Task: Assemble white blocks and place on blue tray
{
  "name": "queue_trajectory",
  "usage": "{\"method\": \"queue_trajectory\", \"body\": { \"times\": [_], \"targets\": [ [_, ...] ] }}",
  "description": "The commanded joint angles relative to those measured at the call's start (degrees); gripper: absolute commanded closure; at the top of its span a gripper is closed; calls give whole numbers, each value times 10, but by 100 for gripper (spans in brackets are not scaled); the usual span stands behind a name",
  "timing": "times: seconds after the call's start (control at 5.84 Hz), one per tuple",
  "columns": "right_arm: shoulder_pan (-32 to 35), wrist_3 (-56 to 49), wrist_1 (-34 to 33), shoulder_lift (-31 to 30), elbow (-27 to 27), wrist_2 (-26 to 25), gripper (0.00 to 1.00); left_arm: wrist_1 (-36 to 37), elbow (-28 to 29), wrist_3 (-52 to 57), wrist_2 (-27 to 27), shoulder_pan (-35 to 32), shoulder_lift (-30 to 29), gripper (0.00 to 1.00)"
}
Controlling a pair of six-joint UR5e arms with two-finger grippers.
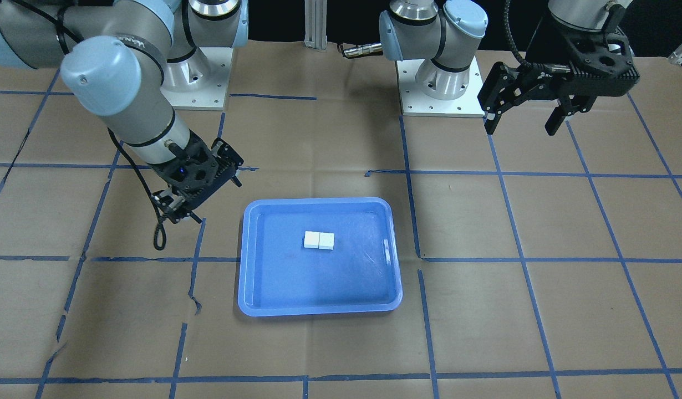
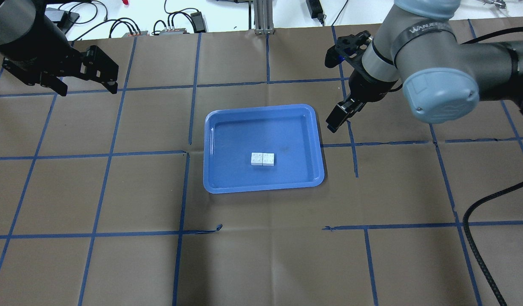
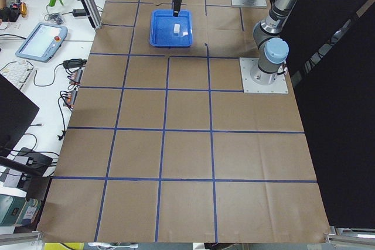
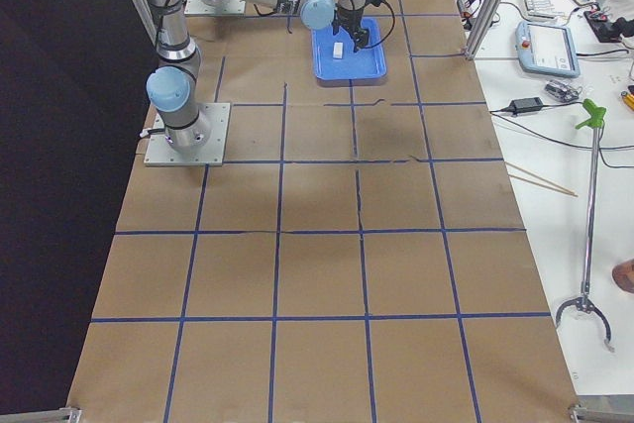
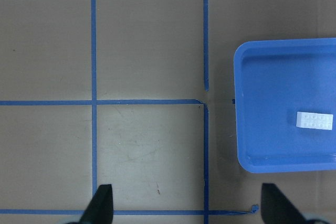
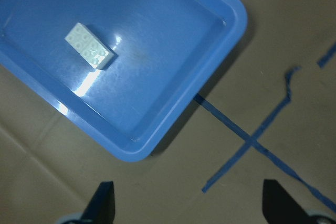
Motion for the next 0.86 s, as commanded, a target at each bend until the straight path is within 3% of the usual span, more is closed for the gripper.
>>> {"method": "queue_trajectory", "body": {
  "times": [0.0,0.34,0.68],
  "targets": [
    [-10,227,88,-29,-44,-52,0,0,-1,0,0,1,0,1],
    [-9,368,138,-25,-109,-56,0,0,-2,0,1,0,0,1],
    [-8,378,148,-19,-131,-79,0,-1,-2,-2,1,0,-1,1]
  ]
}}
